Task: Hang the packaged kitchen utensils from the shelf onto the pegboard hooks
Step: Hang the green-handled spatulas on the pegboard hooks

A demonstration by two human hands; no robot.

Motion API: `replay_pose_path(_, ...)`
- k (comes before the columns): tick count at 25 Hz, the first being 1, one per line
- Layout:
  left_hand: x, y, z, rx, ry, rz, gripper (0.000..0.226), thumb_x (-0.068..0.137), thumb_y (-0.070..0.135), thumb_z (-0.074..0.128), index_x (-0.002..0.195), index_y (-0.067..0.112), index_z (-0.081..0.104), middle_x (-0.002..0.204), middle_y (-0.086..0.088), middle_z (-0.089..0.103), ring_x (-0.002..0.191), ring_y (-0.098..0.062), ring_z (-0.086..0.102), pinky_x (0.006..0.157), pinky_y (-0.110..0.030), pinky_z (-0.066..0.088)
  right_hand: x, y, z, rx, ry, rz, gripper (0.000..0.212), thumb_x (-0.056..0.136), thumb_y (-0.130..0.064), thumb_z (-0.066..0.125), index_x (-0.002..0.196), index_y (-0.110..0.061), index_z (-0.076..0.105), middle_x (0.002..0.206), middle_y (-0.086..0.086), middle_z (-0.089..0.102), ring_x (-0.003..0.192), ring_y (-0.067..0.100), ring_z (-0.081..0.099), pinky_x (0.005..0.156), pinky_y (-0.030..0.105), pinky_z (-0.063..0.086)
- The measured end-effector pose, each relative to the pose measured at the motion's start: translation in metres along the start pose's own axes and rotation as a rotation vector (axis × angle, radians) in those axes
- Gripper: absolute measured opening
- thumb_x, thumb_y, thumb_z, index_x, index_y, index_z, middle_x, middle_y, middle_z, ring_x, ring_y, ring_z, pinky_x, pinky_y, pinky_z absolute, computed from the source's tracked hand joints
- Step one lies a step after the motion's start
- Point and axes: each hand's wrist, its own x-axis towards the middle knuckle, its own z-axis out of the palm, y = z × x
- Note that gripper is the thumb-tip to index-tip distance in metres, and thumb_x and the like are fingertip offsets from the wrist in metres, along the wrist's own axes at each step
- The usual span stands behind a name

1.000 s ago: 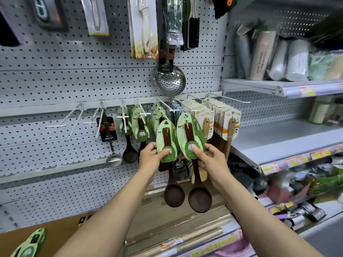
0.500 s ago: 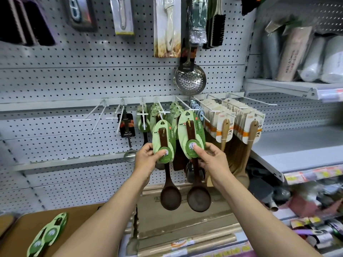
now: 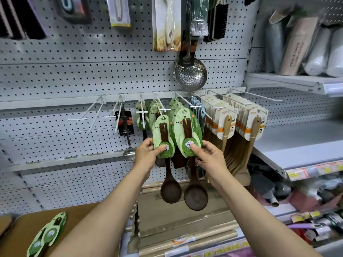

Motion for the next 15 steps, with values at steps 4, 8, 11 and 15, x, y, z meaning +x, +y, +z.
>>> replay_pose_path(4,0.009,-0.005,0.0,-0.022,-0.004,-0.024,0.023,0.08,0.002,0.074,0.099,0.008,0.064,0.091,-0.005,0.077,0.083,-0.018,0.074,0.065,-0.027,0.058,0.004,0.001,0.001,0.015,0.014,0.006,0.025,0.083,-0.021,0.078,0.106,-0.013,0.07,0.093,0.003,0.077,0.084,0.009,0.072,0.062,0.018,0.053)
replay_pose_path(8,0.033,-0.002,0.002,-0.011,0.018,-0.055,0.025,0.08,0.002,0.073,0.103,0.008,0.064,0.093,-0.005,0.075,0.082,-0.018,0.073,0.063,-0.024,0.058,0.009,0.004,0.004,0.0,0.023,0.015,0.024,0.084,-0.021,0.077,0.106,-0.014,0.07,0.09,-0.001,0.077,0.081,0.006,0.072,0.062,0.018,0.052)
replay_pose_path(11,0.049,-0.001,0.003,0.041,0.022,-0.046,0.022,0.081,0.003,0.074,0.097,0.013,0.063,0.091,-0.002,0.074,0.078,-0.013,0.071,0.064,-0.023,0.056,0.011,0.006,0.004,-0.014,0.026,0.026,0.025,0.084,-0.022,0.077,0.107,-0.015,0.07,0.093,0.0,0.078,0.084,0.006,0.072,0.065,0.018,0.053)
replay_pose_path(15,0.065,-0.004,0.0,0.078,0.019,-0.033,0.021,0.08,0.004,0.075,0.092,0.017,0.063,0.094,-0.002,0.074,0.082,-0.013,0.071,0.072,-0.025,0.057,0.011,0.008,0.005,-0.01,0.038,0.03,0.024,0.084,-0.02,0.077,0.106,-0.014,0.07,0.093,0.003,0.077,0.083,0.008,0.072,0.064,0.018,0.053)
